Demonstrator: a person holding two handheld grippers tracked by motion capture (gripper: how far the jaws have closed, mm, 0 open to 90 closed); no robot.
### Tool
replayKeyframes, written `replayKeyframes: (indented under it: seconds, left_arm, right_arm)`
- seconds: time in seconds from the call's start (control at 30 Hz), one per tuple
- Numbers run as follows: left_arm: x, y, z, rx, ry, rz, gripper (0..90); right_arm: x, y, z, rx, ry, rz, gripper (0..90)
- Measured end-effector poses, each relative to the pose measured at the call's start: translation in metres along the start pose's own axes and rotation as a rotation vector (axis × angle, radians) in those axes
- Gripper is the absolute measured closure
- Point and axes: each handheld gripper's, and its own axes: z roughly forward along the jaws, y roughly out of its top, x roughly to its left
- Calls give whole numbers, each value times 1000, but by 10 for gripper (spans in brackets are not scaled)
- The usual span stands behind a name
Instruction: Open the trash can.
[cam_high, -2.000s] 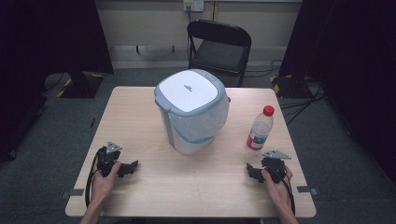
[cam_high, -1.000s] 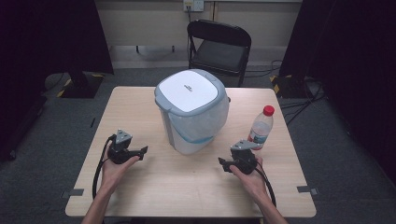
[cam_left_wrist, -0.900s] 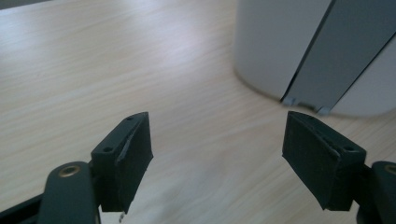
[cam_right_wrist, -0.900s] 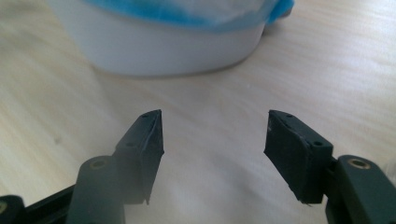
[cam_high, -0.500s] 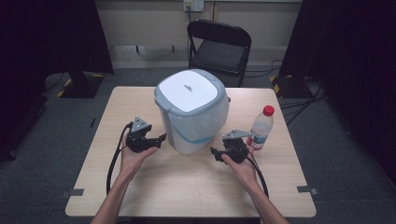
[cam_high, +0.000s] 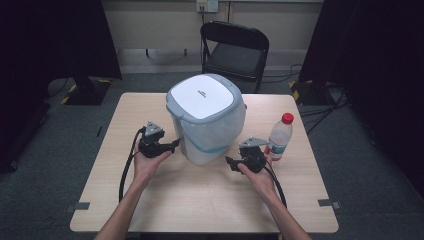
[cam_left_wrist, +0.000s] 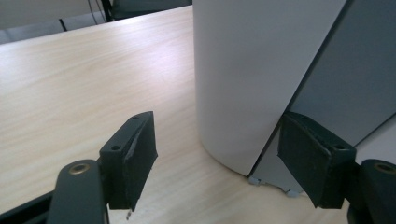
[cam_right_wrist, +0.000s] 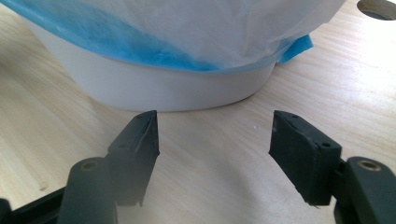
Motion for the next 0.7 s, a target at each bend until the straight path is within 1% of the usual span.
replayKeyframes:
  seconds: [0.03,0.07,0.1,0.13,0.17,0.2,0.23,0.27,0.3,0.33,0.37,0.4,0.43,0.47,0.5,0.53,0.6,0.63,0.67,0.7]
  left_arm:
    - [0,0,0,0,0,0,291]
    - [-1,4,2,-21,29,10,297]
    - [-1,4,2,-21,29,10,305]
    - [5,6,6,-25,21,2,304]
    - [10,8,9,-22,15,-22,278]
    - [15,10,12,-11,4,-32,260]
    - [15,10,12,-11,4,-32,258]
    - [22,14,17,-7,2,-30,260]
    - [23,15,19,-3,7,-42,261]
    - [23,16,18,-13,11,-48,263]
    - [23,16,18,-13,11,-48,276]
    - [23,16,17,-18,4,-43,276]
    - [22,16,15,-10,-8,-34,313]
    - [21,15,14,-6,-17,-36,308]
    - [21,15,14,-6,-17,-36,303]
    - [18,15,10,-4,-55,-40,297]
    - [13,12,7,-27,-49,-19,304]
    - [13,12,7,-27,-49,-19,307]
    - [10,8,6,-30,-62,-22,309]
    - [10,8,6,-30,-62,-22,308]
  right_arm:
    - [0,0,0,0,0,0,320]
    - [-1,0,2,6,-8,-1,320]
    - [-1,0,2,6,-8,-1,320]
    - [-4,0,3,-1,-11,11,318]
    - [-4,1,3,3,-14,19,315]
    - [-5,3,4,7,-18,11,314]
    - [-5,3,4,7,-18,11,314]
    - [-5,9,6,7,-28,30,314]
    - [-4,13,7,0,-35,27,322]
    - [-5,15,7,0,-43,21,328]
    - [-5,15,7,0,-43,21,328]
    - [-7,18,9,3,-58,24,342]
    - [-12,21,13,23,-78,43,369]
    - [-14,22,15,28,-104,29,390]
    - [-16,24,17,38,-123,25,415]
    - [-20,24,19,47,-136,35,422]
    - [-23,26,22,47,-171,42,436]
    - [-23,26,22,47,-171,42,436]
    - [-27,27,25,47,-188,70,434]
    - [-27,28,26,40,-189,73,432]
